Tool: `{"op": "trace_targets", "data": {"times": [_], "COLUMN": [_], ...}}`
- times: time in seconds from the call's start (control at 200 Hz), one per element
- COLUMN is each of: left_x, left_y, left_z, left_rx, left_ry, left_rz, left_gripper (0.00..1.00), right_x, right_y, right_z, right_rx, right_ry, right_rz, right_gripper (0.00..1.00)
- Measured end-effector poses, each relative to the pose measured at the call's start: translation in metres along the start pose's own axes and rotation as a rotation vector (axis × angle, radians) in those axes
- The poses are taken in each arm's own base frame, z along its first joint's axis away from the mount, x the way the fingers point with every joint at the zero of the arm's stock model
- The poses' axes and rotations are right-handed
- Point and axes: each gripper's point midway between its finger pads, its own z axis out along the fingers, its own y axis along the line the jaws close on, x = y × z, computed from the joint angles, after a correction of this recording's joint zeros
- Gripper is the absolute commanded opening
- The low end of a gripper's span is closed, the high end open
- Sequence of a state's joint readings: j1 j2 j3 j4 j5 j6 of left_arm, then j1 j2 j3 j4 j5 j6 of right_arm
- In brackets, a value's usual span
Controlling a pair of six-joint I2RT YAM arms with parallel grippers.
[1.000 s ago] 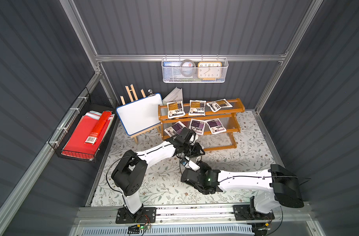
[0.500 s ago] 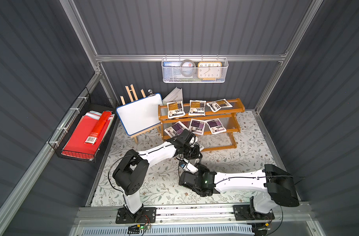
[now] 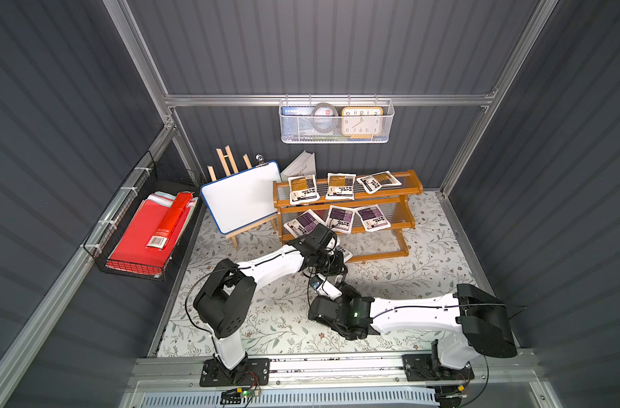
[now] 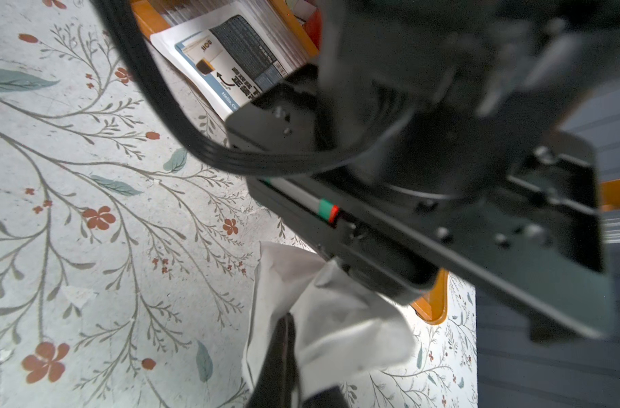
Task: Place the bagged coffee beans on the shelf by color
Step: Pick up the bagged coffee beans at the center of the board.
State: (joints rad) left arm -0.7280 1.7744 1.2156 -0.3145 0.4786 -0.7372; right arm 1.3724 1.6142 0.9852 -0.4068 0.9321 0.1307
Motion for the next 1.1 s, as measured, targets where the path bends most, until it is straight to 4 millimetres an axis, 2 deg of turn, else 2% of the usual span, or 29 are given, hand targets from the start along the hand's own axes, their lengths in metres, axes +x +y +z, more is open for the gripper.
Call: {"op": "trace_targets", "data": {"times": [0.105,0.275,0.36,0.435,0.485,0.77,0.875,1.101], "left_x": [-0.001,-0.002,-0.002,-0.001,0.0,0.008,0.011,0.026], "left_y": [-0.002,-0.005,-0.005,-0.005,-0.004,-0.002,-0.001,0.008], "left_z": [0.001,0.002,0.002,0.002,0.002,0.006,0.006,0.012], "left_rx": [0.006,0.019,0.021,0.021,0.017,-0.002,-0.006,-0.018], "left_ry": [0.002,0.008,0.01,0.012,0.016,0.028,0.034,0.073], "left_rz": [0.003,0.006,0.006,0.009,0.005,0.012,0.01,-0.004], "left_gripper": [0.27,0.28,0.23,0.07,0.0,0.0,0.0,0.0], "right_x": [-0.002,-0.007,-0.011,-0.013,-0.014,-0.009,-0.008,-0.008], "right_y": [0.001,0.0,0.0,0.0,0.0,0.003,0.007,0.011], "right_z": [0.0,-0.001,-0.002,-0.003,-0.003,-0.005,-0.007,-0.023], "right_rx": [-0.002,-0.004,-0.005,-0.006,-0.007,-0.025,-0.037,-0.089], "right_ry": [-0.008,-0.018,-0.025,-0.029,-0.028,-0.013,-0.012,-0.036], "right_rz": [0.007,0.02,0.027,0.032,0.039,0.066,0.081,0.178], "right_gripper": [0.0,0.0,0.0,0.0,0.0,0.0,0.27,0.52]}}
